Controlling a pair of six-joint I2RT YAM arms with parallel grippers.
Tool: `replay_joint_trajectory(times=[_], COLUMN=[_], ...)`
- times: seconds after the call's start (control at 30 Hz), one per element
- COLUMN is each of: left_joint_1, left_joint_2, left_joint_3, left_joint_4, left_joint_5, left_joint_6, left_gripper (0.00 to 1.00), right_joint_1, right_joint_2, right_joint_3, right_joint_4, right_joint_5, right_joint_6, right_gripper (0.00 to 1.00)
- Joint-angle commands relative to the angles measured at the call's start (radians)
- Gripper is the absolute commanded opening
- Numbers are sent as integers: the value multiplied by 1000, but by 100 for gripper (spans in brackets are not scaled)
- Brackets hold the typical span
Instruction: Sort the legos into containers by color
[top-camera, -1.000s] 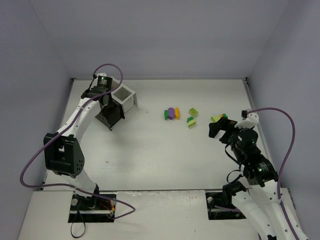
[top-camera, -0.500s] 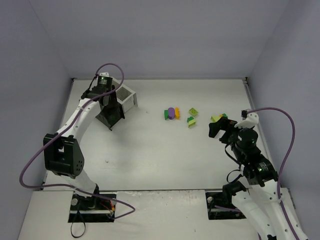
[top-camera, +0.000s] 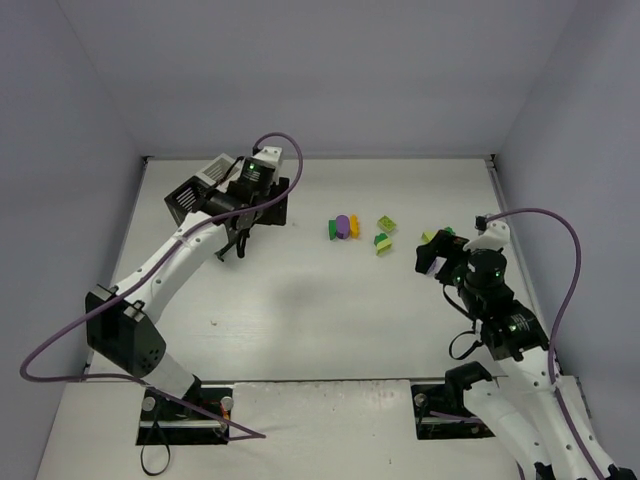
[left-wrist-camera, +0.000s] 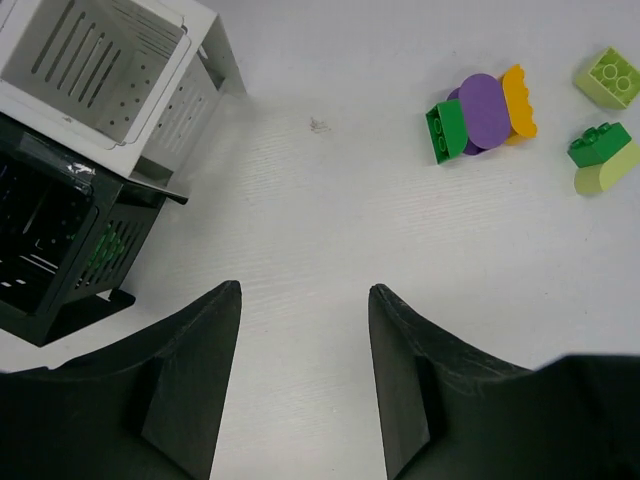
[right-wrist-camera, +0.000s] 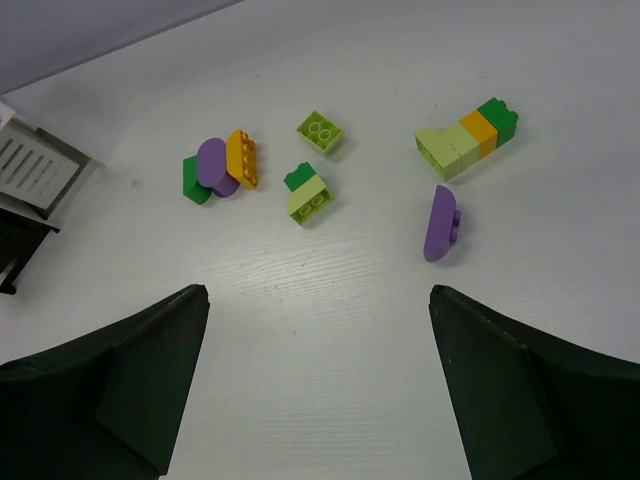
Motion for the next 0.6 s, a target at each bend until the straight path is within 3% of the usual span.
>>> replay_joint_trajectory(times=[0.0, 0.1, 0.43, 0.57], left_joint_1=[13, 11, 11, 13], left_joint_2=[-67, -95, -195, -206], left_joint_3=[61, 23, -104, -118], left_joint_4=[-23, -11, 25, 37], left_joint_5=[27, 35, -4, -72], left_joint_6=[21, 37, 76, 97], left_gripper=[48, 48, 48, 48], right_joint_1=[6, 6, 4, 4], right_joint_2=[71, 142, 551, 679], right_joint_3=[40, 63, 221, 274], right_joint_4=[58, 65, 168, 189], right_joint_5=[49, 58, 12, -9], right_joint_6=[0, 3, -130, -173], right_gripper=[88, 77, 77, 67])
